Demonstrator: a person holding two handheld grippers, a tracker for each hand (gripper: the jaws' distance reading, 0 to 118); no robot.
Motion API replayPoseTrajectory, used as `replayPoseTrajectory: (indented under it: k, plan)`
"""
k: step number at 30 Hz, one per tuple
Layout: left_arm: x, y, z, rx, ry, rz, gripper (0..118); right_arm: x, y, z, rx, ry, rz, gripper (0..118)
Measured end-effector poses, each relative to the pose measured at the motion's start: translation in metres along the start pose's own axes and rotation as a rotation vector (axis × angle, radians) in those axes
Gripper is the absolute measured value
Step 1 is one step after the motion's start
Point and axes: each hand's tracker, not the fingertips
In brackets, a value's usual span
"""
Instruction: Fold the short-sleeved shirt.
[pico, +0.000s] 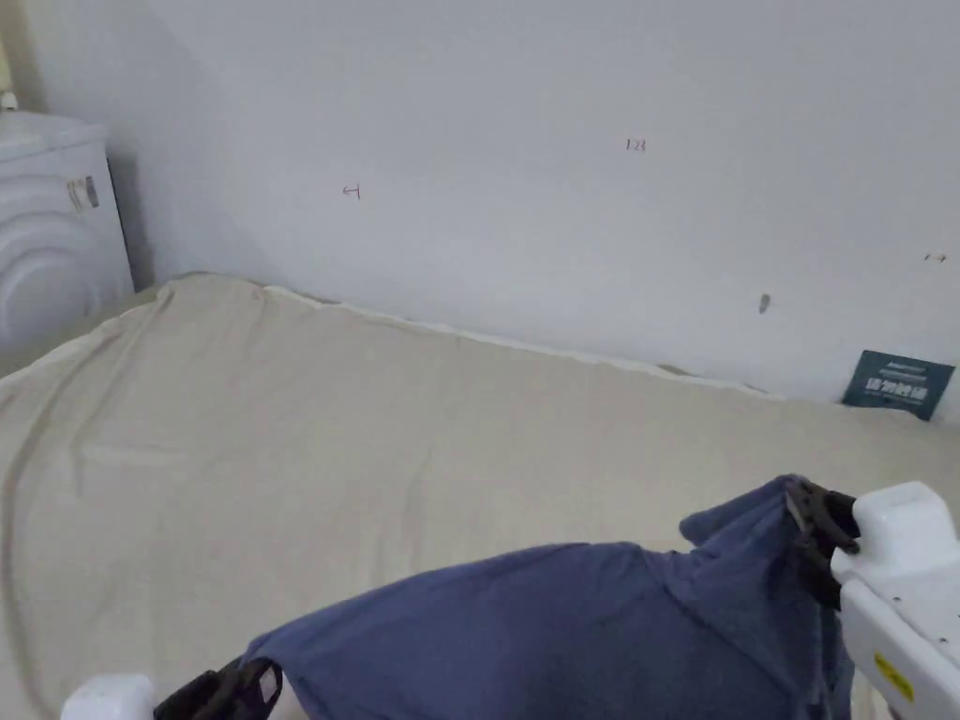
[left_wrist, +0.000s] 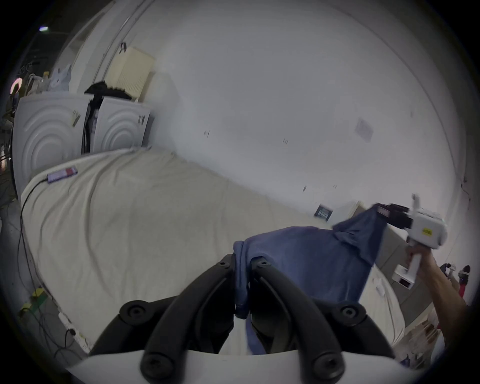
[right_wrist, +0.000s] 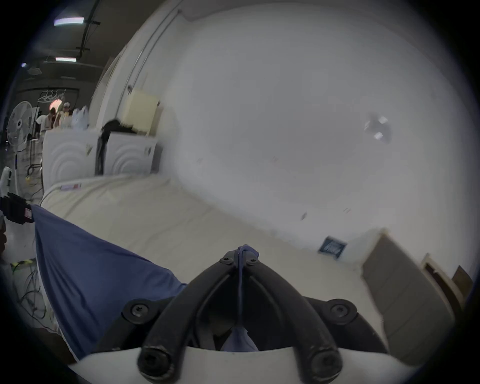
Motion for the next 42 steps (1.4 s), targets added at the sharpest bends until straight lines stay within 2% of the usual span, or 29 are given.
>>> replayPoseTrajectory:
  k: [4, 9, 11, 13, 14, 16, 19, 25, 28, 31, 33, 35, 37, 42]
  plan:
    - [0.028, 0.065, 0.009, 0.140, -0.039, -0.043, 9, 0.046, 0.060, 0.073, 0.116, -0.110, -0.027, 1]
    - [0.068, 0.175, 0.024, 0.308, -0.115, -0.098, 9, 0.095, 0.130, 0.148, 0.240, -0.190, -0.171, 1]
    - [0.084, 0.216, 0.028, 0.336, -0.178, -0.098, 9, 0.099, 0.156, 0.168, 0.262, -0.198, -0.229, 1]
    - [0.089, 0.251, 0.021, 0.369, -0.293, -0.086, 9, 0.106, 0.177, 0.179, 0.292, -0.214, -0.326, 1]
    - [0.097, 0.269, 0.018, 0.364, -0.255, -0.104, 9, 0.109, 0.188, 0.179, 0.292, -0.232, -0.342, 1]
    - [0.116, 0.299, 0.010, 0.335, -0.157, -0.166, 9, 0.111, 0.206, 0.175, 0.291, -0.260, -0.321, 1]
    - [0.115, 0.319, 0.002, 0.345, -0.257, -0.089, 9, 0.115, 0.225, 0.165, 0.293, -0.286, -0.308, 1]
    - [0.111, 0.347, -0.028, 0.350, -0.224, -0.040, 9, 0.132, 0.247, 0.122, 0.267, -0.314, -0.308, 1]
    - [0.112, 0.351, -0.054, 0.337, -0.190, -0.091, 9, 0.140, 0.245, 0.091, 0.248, -0.300, -0.326, 1]
    - [0.105, 0.352, -0.080, 0.293, -0.224, -0.048, 9, 0.141, 0.235, 0.063, 0.249, -0.322, -0.297, 1]
    - [0.105, 0.351, -0.100, 0.287, -0.222, -0.066, 9, 0.144, 0.230, 0.046, 0.243, -0.326, -0.301, 1]
    - [0.107, 0.352, -0.120, 0.267, -0.207, -0.142, 9, 0.148, 0.229, 0.032, 0.228, -0.326, -0.312, 1]
    - [0.105, 0.353, -0.138, 0.260, -0.216, -0.147, 9, 0.153, 0.230, 0.020, 0.222, -0.328, -0.316, 1]
    - [0.100, 0.365, -0.175, 0.237, -0.254, -0.140, 9, 0.167, 0.239, -0.011, 0.196, -0.315, -0.280, 1]
